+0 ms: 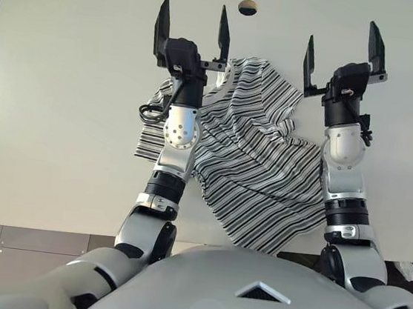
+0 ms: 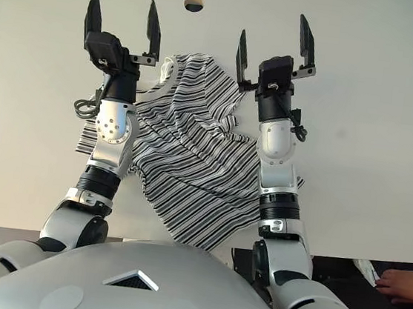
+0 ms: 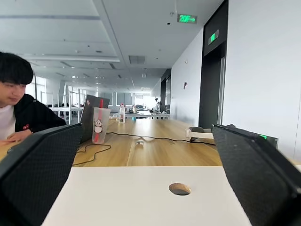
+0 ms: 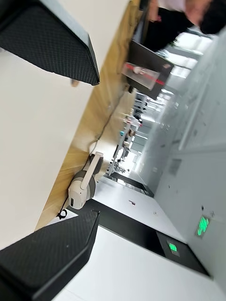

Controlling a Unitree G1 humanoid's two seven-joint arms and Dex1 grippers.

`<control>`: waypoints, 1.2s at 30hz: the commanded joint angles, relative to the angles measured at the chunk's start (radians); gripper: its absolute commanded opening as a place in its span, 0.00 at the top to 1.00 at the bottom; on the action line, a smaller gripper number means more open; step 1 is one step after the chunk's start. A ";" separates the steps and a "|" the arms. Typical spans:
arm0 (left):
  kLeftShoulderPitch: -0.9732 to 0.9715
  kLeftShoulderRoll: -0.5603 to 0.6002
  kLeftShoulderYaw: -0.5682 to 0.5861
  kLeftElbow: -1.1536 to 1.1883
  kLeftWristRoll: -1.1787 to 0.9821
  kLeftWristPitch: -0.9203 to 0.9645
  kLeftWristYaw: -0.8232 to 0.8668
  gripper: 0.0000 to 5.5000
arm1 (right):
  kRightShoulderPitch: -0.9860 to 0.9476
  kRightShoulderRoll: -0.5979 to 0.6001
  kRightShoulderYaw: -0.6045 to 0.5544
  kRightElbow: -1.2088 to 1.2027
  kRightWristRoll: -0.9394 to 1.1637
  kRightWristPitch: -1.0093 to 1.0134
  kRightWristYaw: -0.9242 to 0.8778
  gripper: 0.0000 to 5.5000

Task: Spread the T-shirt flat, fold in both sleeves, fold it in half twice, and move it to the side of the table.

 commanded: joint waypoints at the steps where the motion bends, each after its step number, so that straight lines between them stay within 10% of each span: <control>1: -0.070 -0.011 0.018 0.100 0.021 -0.051 0.017 0.09 | -0.040 -0.053 0.034 0.006 -0.078 0.009 0.009 0.11; 11: -0.190 0.048 0.056 0.430 0.125 -0.204 0.156 0.09 | -0.201 0.080 -0.002 0.400 -0.011 -0.254 -0.175 0.18; 36: -0.166 0.023 0.070 0.463 0.051 -0.289 0.034 0.09 | -0.171 0.097 0.020 0.447 0.019 -0.342 -0.104 0.18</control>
